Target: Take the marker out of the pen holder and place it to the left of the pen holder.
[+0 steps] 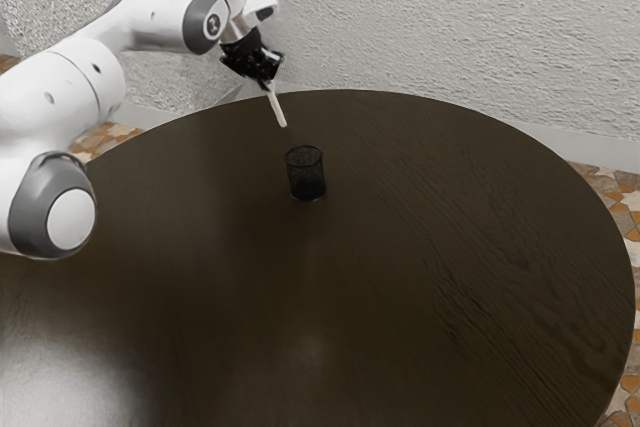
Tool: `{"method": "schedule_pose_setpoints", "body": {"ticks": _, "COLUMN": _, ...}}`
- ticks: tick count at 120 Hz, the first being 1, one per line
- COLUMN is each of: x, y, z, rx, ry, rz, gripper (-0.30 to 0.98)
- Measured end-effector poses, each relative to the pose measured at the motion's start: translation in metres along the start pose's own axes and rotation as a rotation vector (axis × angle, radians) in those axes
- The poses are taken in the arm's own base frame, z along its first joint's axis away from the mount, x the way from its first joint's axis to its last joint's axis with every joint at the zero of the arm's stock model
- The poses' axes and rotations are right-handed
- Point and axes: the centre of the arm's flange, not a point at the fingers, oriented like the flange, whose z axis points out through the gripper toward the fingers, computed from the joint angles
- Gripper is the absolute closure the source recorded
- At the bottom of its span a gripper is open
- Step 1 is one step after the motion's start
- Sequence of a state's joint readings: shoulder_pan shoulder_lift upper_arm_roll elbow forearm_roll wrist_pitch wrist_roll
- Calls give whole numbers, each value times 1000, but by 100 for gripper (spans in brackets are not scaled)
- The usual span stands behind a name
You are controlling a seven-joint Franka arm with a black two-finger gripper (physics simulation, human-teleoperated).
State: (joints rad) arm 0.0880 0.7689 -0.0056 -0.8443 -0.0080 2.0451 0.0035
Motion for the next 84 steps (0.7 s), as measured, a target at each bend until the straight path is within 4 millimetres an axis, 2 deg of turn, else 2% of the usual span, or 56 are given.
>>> {"method": "schedule_pose_setpoints", "body": {"ticks": 8, "x": -8, "y": -10, "z": 12, "rx": 20, "ry": -21, "rz": 3, "gripper": 79}}
{"method": "schedule_pose_setpoints", "body": {"ticks": 19, "x": -38, "y": -19, "z": 50, "rx": 32, "ry": -42, "rz": 23, "gripper": 79}}
{"method": "schedule_pose_setpoints", "body": {"ticks": 26, "x": -48, "y": -21, "z": 66, "rx": 35, "ry": -7, "rz": 41, "gripper": 79}}
{"method": "schedule_pose_setpoints", "body": {"ticks": 37, "x": -53, "y": -24, "z": 76, "rx": 43, "ry": 84, "rz": 67, "gripper": 79}}
{"method": "schedule_pose_setpoints", "body": {"ticks": 47, "x": -55, "y": -24, "z": 75, "rx": 51, "ry": 178, "rz": 98, "gripper": 79}}
{"method": "schedule_pose_setpoints", "body": {"ticks": 62, "x": -73, "y": -24, "z": 102, "rx": 67, "ry": 295, "rz": 155, "gripper": 79}}
{"method": "schedule_pose_setpoints", "body": {"ticks": 72, "x": -78, "y": -33, "z": 107, "rx": 94, "ry": 376, "rz": 196, "gripper": 79}}
{"method": "schedule_pose_setpoints", "body": {"ticks": 84, "x": -86, "y": -34, "z": 124, "rx": 121, "ry": 446, "rz": 261, "gripper": 79}}
